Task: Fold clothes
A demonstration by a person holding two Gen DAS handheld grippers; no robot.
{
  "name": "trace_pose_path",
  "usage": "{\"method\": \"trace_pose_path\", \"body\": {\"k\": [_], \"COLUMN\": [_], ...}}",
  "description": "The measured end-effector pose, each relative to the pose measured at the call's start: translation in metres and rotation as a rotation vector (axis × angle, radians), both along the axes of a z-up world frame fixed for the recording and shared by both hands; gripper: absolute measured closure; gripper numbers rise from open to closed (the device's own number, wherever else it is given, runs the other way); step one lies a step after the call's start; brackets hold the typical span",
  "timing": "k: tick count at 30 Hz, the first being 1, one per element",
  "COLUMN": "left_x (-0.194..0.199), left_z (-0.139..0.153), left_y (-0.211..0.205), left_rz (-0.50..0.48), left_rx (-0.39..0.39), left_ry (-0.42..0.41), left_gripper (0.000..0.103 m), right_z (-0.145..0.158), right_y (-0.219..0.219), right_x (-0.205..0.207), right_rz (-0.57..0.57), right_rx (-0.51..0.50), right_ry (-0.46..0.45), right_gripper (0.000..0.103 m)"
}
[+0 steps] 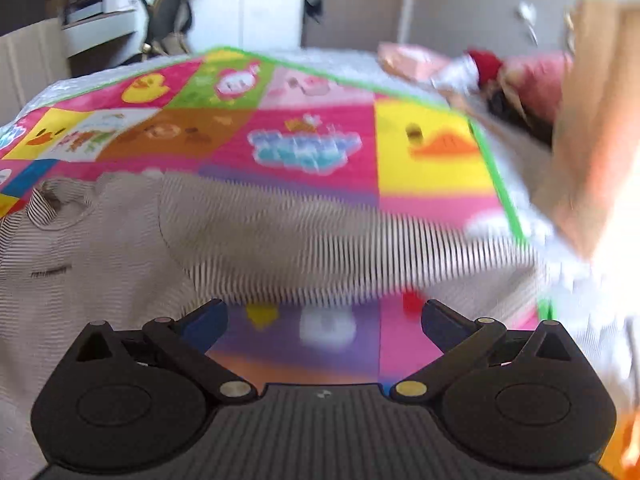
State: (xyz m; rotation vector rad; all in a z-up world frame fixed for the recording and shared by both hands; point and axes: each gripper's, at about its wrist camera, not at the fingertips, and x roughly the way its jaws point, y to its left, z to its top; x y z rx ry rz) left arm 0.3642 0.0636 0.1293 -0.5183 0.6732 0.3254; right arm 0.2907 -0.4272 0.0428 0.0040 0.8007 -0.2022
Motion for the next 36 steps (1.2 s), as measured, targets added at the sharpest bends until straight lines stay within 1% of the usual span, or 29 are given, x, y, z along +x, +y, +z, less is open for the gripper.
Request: {"method": "trace_pose_path", "body": {"k": [1, 2, 3, 4, 5, 6, 8, 10, 11, 12, 13, 14, 15, 16, 18, 20, 21, 23, 25, 26, 28, 30, 31, 34, 35, 36], "left_x": [0.009, 0.018, 0.029, 0.041, 0.053, 0.064, 0.076, 0.087, 0.093, 0.099, 0.105, 0.11, 0.114, 0.108, 0.094, 0.075, 0.063, 0.042, 0.023, 0.016, 0.005, -0.003, -0.006, -0.015, -0.018, -0.021], "left_z": [-0.005, -0.01, -0.013, -0.017, -0.022, -0.027, -0.04, -0.053, -0.06, -0.067, -0.073, -0.08, -0.084, -0.081, -0.072, -0.048, -0.032, 0.002, 0.034, 0.045, 0.056, 0.05, 0.042, 0.004, -0.01, -0.023], "left_y": [0.002, 0.004, 0.002, 0.0, -0.007, -0.013, -0.013, -0.014, -0.014, -0.014, -0.014, -0.014, -0.014, -0.013, -0.011, -0.017, -0.022, -0.033, -0.052, -0.063, -0.09, -0.117, -0.133, -0.178, -0.194, -0.208], "left_rz": [0.015, 0.025, 0.014, 0.001, -0.027, -0.05, -0.049, -0.048, -0.047, -0.047, -0.046, -0.046, -0.048, -0.062, -0.09, -0.134, -0.165, -0.233, -0.334, -0.388, -0.495, -0.581, -0.619, -0.719, -0.757, -0.804], "left_rx": [0.018, 0.039, 0.079, 0.122, 0.182, 0.234, 0.268, 0.302, 0.319, 0.336, 0.353, 0.37, 0.384, 0.387, 0.394, 0.42, 0.413, 0.374, 0.298, 0.257, 0.197, 0.134, 0.113, 0.057, 0.052, 0.071], "left_ry": [0.046, 0.089, 0.118, 0.146, 0.175, 0.203, 0.247, 0.292, 0.314, 0.336, 0.358, 0.38, 0.397, 0.387, 0.362, 0.281, 0.22, 0.102, -0.016, -0.067, -0.13, -0.147, -0.145, -0.108, -0.095, -0.082], "left_gripper": [0.026, 0.026, 0.024, 0.022, 0.015, 0.011, 0.011, 0.013, 0.018, 0.031, 0.039, 0.058, 0.082, 0.089, 0.093, 0.094, 0.094, 0.094, 0.094, 0.094, 0.094, 0.093, 0.093, 0.092, 0.092, 0.087], "right_z": [-0.005, -0.012, -0.019, -0.026, -0.032, -0.038, -0.043, -0.045, -0.046, -0.047, -0.047, -0.047, -0.047, -0.048, -0.048, -0.048, -0.048, -0.047, -0.046, -0.045, -0.042, -0.036, -0.032, -0.015, -0.009, -0.002], "right_y": [-0.001, 0.0, 0.002, 0.003, 0.003, 0.004, 0.0, 0.001, 0.002, 0.004, 0.002, 0.001, -0.001, -0.002, -0.003, -0.003, -0.003, -0.002, -0.001, 0.0, -0.001, -0.002, -0.002, 0.0, 0.001, 0.003], "right_x": [-0.004, -0.007, -0.008, -0.011, -0.013, -0.016, -0.018, -0.021, -0.023, -0.025, -0.026, -0.027, -0.027, -0.028, -0.029, -0.03, -0.03, -0.029, -0.027, -0.026, -0.024, -0.021, -0.02, -0.02, -0.02, -0.018], "right_rz": [-0.015, -0.017, -0.016, -0.021, -0.028, -0.034, -0.053, -0.061, -0.061, -0.06, -0.06, -0.06, -0.061, -0.061, -0.06, -0.06, -0.061, -0.061, -0.061, -0.061, -0.059, -0.056, -0.055, -0.044, -0.04, -0.029], "right_rx": [0.013, 0.003, -0.013, -0.01, -0.003, 0.005, 0.039, 0.041, 0.031, 0.024, 0.03, 0.038, 0.047, 0.051, 0.056, 0.058, 0.059, 0.053, 0.044, 0.04, 0.04, 0.048, 0.051, 0.047, 0.048, 0.055], "right_ry": [0.018, 0.038, 0.059, 0.06, 0.056, 0.052, 0.016, -0.015, -0.028, -0.036, -0.039, -0.041, -0.043, -0.046, -0.053, -0.054, -0.054, -0.049, -0.04, -0.034, -0.018, -0.001, 0.001, -0.035, -0.049, -0.059], "right_gripper": [0.0, 0.0, 0.0, 0.0, 0.0, 0.0, 0.0, 0.0, 0.0, 0.0, 0.0, 0.0, 0.0, 0.0, 0.0, 0.0, 0.0, 0.0, 0.0, 0.0, 0.0, 0.0, 0.0, 0.0, 0.0, 0.0]}}
